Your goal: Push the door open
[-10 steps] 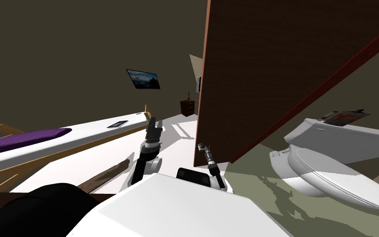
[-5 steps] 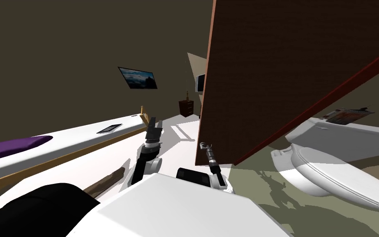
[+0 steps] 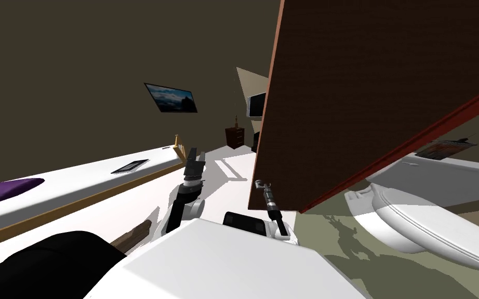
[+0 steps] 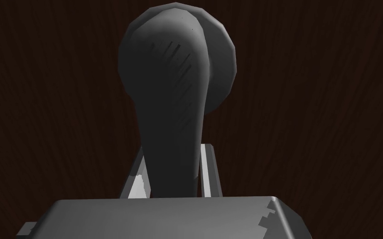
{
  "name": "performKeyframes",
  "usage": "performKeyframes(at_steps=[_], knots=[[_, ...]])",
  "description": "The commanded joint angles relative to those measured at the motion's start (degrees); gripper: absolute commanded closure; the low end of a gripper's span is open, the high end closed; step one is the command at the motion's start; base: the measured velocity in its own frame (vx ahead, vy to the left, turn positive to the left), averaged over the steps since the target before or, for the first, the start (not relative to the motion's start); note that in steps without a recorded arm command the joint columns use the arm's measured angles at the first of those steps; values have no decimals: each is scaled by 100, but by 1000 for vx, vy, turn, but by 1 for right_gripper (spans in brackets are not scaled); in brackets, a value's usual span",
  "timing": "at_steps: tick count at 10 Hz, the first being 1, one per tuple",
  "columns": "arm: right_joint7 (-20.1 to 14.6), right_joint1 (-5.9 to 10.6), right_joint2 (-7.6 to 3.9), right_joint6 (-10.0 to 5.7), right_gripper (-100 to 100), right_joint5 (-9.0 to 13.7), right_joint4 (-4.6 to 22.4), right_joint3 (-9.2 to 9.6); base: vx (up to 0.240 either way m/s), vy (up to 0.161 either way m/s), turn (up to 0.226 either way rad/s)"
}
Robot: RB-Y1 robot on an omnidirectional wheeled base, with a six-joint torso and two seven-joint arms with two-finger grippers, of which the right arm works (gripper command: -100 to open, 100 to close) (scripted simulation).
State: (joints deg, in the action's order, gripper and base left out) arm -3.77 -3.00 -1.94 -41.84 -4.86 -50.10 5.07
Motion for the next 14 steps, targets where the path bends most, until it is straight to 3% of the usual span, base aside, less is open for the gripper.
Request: performKeyframes(at_steps=[1, 4, 7, 8, 9, 14], knots=[[58, 98, -32, -37, 100, 67, 30, -147, 169, 127, -52], [126, 135, 20, -40, 100, 150, 72, -312, 155, 115, -60], [196, 174, 159, -44, 100, 235, 115, -482, 180, 111, -73], [184, 125, 109, -6, 100, 221, 88, -464, 74, 45, -39], [220, 149, 28, -18, 100, 280, 89, -583, 130, 30, -33], [324, 179, -20, -33, 100, 442, 123, -895, 197, 117, -76]])
